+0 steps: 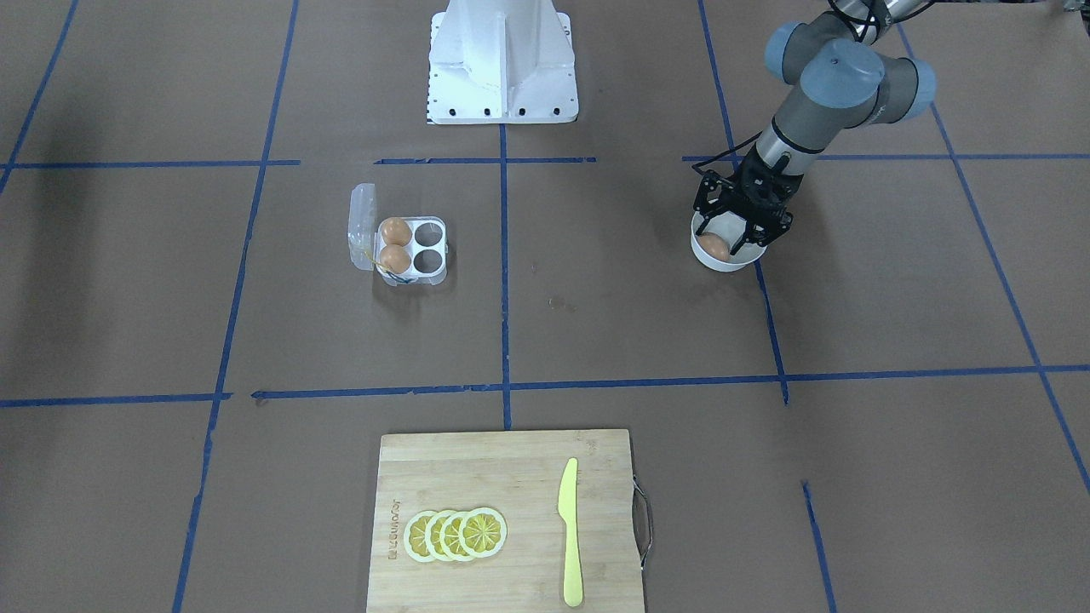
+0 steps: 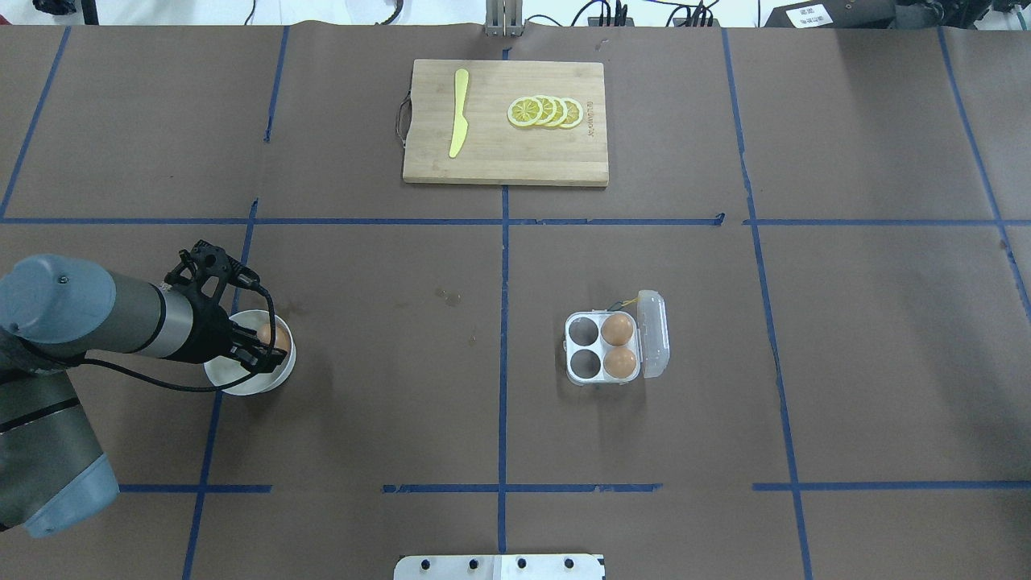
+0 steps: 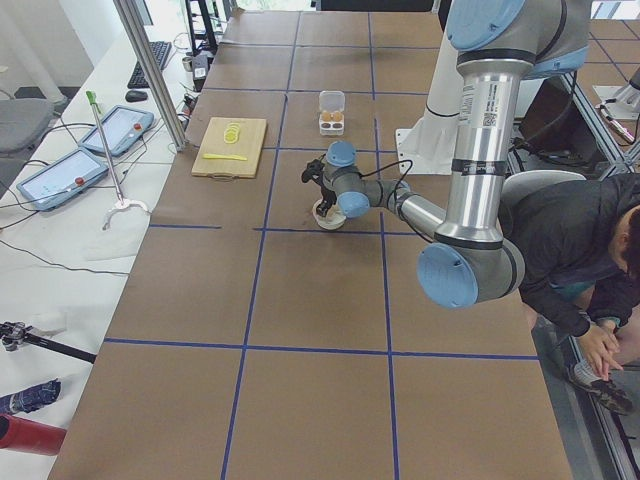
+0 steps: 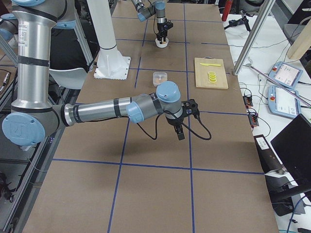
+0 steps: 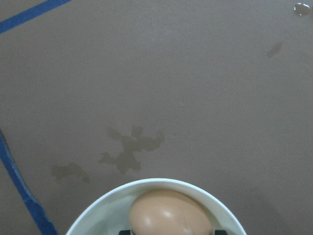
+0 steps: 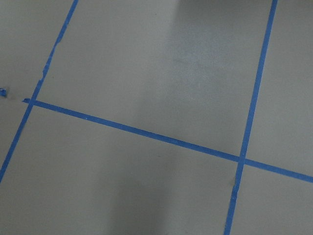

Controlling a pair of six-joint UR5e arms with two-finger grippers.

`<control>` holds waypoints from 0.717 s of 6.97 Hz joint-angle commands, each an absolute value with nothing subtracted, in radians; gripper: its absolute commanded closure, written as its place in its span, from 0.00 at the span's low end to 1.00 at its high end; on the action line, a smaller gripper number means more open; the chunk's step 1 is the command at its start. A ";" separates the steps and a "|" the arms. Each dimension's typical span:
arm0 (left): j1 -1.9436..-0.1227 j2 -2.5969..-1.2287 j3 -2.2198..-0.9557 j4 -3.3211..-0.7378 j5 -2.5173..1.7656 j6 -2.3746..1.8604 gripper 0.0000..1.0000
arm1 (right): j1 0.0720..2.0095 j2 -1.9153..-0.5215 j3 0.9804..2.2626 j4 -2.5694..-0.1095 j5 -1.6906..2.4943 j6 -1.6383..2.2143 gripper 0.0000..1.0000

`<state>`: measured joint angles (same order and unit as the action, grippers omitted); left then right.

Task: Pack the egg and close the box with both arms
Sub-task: 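Lower the left gripper into the bowl around the brown egg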

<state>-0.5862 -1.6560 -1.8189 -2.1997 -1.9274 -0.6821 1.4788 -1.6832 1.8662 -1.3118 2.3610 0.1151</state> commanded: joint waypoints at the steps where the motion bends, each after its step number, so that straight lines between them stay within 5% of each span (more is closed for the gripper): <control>1: -0.597 -1.652 -1.813 -2.198 -1.928 -0.686 0.39 | 1.479 -1.684 1.867 -1.312 2.361 0.114 0.00; 5: -0.600 -1.658 -1.807 -2.207 -1.930 -0.686 0.25 | 1.479 -1.684 1.867 -1.312 2.361 0.114 0.00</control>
<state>-0.5974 -1.6561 -1.8072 -2.2046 -1.9279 -0.6850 1.4787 -1.6836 1.8671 -1.3115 2.3608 0.1136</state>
